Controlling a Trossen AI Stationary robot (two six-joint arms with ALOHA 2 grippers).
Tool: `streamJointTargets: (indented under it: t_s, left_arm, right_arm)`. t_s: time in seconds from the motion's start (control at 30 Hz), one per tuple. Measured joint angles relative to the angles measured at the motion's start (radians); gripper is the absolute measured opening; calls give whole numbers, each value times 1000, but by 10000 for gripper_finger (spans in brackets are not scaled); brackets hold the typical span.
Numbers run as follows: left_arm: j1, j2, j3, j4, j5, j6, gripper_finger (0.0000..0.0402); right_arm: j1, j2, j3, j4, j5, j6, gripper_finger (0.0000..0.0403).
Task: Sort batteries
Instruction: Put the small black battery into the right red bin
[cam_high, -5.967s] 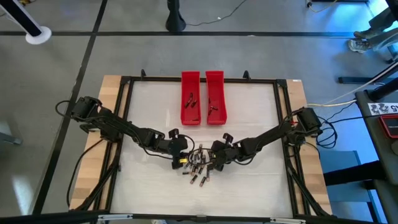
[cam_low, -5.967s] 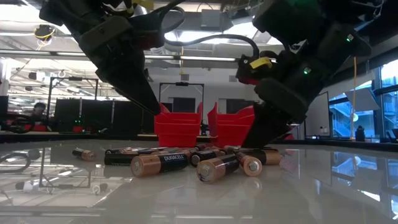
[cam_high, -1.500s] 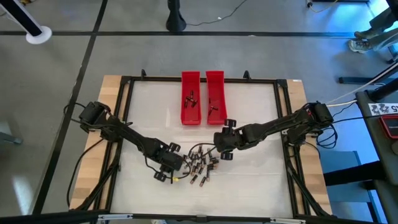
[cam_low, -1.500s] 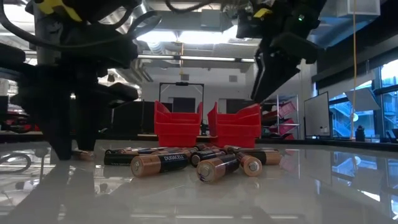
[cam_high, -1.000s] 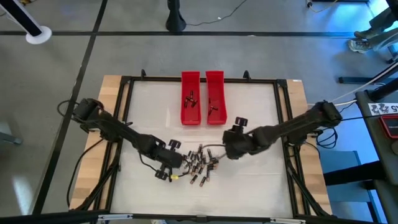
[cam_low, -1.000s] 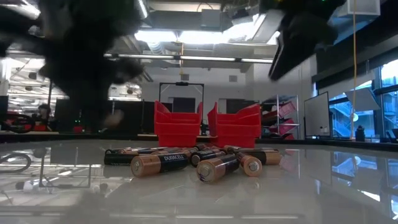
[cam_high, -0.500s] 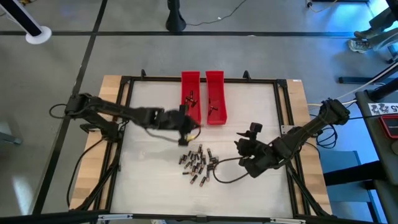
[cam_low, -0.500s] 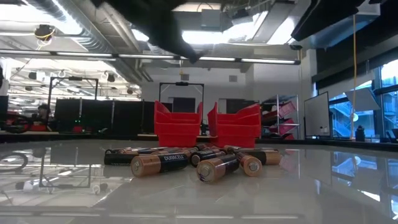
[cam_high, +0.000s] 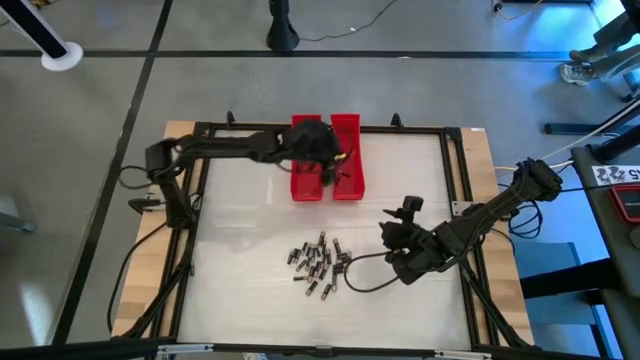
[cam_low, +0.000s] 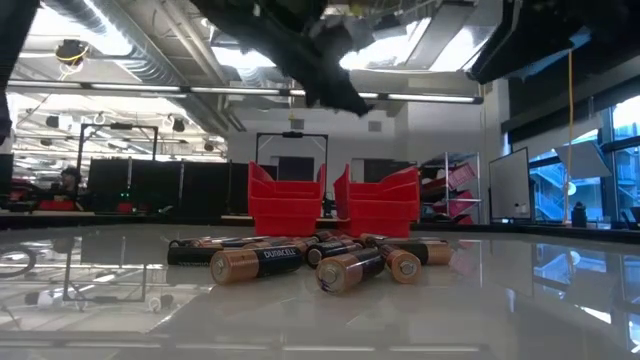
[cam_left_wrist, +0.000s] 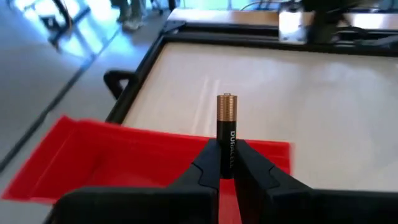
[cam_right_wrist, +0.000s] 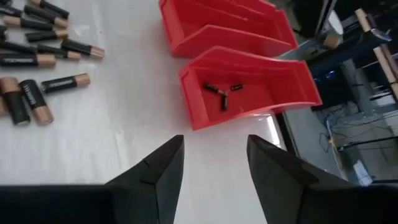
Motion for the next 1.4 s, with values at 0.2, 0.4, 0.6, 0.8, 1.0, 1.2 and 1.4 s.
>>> streamJointTargets:
  t_s: [0.2, 0.4, 0.6, 0.8, 1.0, 1.2, 1.4]
  left_arm:
    - [53, 90, 47, -35, 5, -156, 12]
    - [80, 111, 47, -67, 24, -284, 12]
    - [79, 111, 48, -68, 30, -359, 61]
    - [70, 111, 48, -61, 43, -355, 131]
    - [69, 72, 48, -128, 94, -355, 164]
    - [40, -78, 48, -478, 179, -371, 167]
    - [-125, -226, 19, -824, 104, -375, 167]
  right_arm:
    - [0, 0, 0, 0, 12, 0, 177]
    - [0, 0, 0, -1, 13, 0, 177]
    - [0, 0, 0, 0, 23, 0, 177]
    - [0, 0, 0, 2, 24, 0, 177]
    - [0, 0, 0, 3, 25, -1, 177]
    - [0, 0, 0, 11, 24, -1, 177]
    - [0, -1, 0, 20, 24, -19, 177]
